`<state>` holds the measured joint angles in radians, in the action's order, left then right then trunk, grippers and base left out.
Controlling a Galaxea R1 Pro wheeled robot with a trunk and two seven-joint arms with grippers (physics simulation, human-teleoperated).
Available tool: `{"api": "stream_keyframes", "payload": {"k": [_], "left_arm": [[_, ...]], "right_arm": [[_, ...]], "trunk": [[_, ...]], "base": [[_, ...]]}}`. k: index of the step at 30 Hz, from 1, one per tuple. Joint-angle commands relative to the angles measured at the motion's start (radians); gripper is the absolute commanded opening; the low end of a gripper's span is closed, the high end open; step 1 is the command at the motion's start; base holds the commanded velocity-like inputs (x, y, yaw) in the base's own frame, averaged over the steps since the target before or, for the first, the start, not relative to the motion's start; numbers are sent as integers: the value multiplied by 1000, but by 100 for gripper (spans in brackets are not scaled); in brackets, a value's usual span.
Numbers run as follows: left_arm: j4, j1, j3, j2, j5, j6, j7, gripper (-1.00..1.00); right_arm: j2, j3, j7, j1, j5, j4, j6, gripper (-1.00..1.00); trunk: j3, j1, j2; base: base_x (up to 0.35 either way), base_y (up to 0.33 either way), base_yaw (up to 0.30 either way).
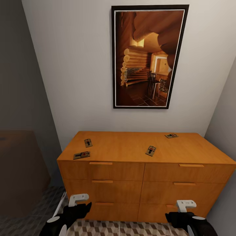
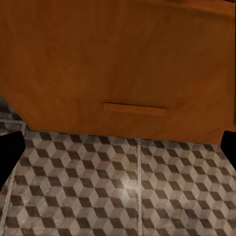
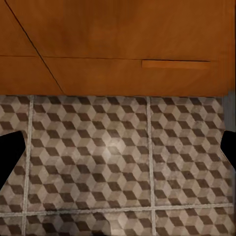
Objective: Take the four mousetraps from the cabinet in the bathroom and place them on the bathroom floor. Make sure all four end up on the same floor surface, and ensure that at least two of them are either under or directly next to the same bathroom sink.
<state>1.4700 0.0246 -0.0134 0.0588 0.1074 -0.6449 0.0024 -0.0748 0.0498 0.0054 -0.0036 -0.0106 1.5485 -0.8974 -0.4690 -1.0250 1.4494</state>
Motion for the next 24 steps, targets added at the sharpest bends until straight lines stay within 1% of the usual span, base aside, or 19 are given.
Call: {"api": "stream_keyframes", "payload": {"k": [1, 5, 10, 12, 18, 19, 22, 24], "left_arm": [[1, 1, 1, 0, 8, -5, 1, 100], [15, 15, -12, 1, 8, -16, 0, 100], [21, 33, -38, 10, 8, -25, -1, 100], [24, 43, -54, 19, 8, -34, 0, 100], [28, 78, -97, 61, 6, -78, 3, 100], [28, 78, -97, 61, 6, -78, 3, 100], [29, 103, -113, 77, 4, -99, 3, 100], [30, 122, -123, 85, 4, -111, 3, 100]], "right_arm": [[0, 0, 1, 0, -1, 1, -4, 100], [-9, 3, 0, -20, -1, 15, -29, 100], [-12, 12, -1, -53, -1, 20, -61, 100], [-14, 22, -1, -69, 0, 21, -77, 100], [-16, 48, 0, -128, 0, 23, -122, 100], [-16, 48, 0, -128, 0, 23, -122, 100], [-17, 57, 0, -158, 0, 23, -147, 100], [-21, 61, 1, -179, 0, 24, -150, 100]], "trunk": [[-1, 0, 1], [-1, 0, 1], [-1, 0, 1], [-1, 0, 1], [-1, 0, 1], [-1, 0, 1], [-1, 0, 1], [-1, 0, 1]], "base": [[0, 0, 0], [0, 0, 0], [0, 0, 0], [0, 0, 0], [0, 0, 0], [0, 0, 0], [0, 0, 0], [0, 0, 0]]}}
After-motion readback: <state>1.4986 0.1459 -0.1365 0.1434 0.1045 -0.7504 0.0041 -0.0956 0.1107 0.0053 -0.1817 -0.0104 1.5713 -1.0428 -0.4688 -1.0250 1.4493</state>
